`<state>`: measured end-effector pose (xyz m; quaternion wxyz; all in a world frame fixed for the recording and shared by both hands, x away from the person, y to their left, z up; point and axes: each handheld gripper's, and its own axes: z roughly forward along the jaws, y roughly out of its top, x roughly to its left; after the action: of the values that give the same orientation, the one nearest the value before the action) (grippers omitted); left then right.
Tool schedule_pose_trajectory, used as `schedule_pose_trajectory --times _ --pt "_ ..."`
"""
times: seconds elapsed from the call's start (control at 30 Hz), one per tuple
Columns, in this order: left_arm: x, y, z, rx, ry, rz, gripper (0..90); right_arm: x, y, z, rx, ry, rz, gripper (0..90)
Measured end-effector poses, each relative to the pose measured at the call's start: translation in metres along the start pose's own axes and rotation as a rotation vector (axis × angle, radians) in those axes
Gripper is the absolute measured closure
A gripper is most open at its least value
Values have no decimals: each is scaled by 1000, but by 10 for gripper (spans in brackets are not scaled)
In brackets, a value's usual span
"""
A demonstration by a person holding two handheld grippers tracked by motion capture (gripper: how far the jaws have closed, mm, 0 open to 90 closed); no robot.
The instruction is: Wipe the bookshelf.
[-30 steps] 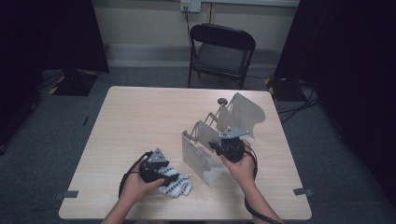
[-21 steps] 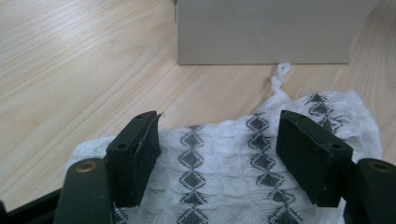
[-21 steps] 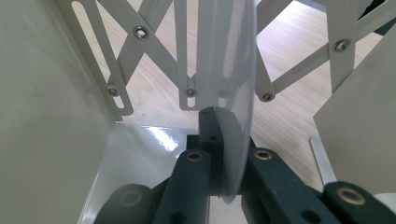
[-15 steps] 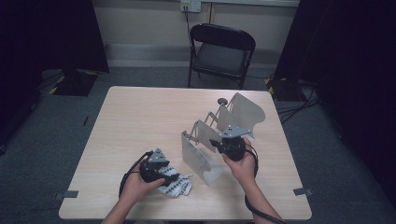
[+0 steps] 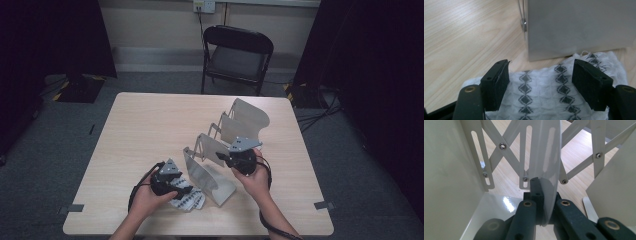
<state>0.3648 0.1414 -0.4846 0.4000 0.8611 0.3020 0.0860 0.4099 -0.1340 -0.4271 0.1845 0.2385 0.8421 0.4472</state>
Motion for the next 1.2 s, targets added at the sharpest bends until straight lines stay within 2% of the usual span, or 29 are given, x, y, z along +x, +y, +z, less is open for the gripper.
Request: schedule_pose_trajectory --times 0.2,0.33,0.43,0.67,0.77,0.87,0.93,1.03,1.2 --pt "-6 6 5 0 -10 42 303 -5 -11 -6 -6 0 2 876" --pt "-8 10 8 -10 -13 51 303 -7 -17 -13 -25 -20 33 789" --pt "-9 12 10 -12 -10 52 300 -9 -27 -19 3 -38 58 707" --pt "-9 11 13 -6 -12 56 296 -16 -56 -28 37 -60 112 604" --pt "-9 11 14 -7 -9 60 296 -23 -61 -33 43 -89 133 602" --pt "-9 12 15 -6 -9 63 296 -33 -60 -36 44 -132 149 592" --pt "-10 13 15 -11 -9 62 296 -41 -54 -37 49 -176 144 573" --pt "-11 14 16 -10 -12 66 296 -52 -44 -36 50 -219 162 555" --pt "-10 14 16 -15 -13 62 296 -63 -29 -30 40 -253 178 549"
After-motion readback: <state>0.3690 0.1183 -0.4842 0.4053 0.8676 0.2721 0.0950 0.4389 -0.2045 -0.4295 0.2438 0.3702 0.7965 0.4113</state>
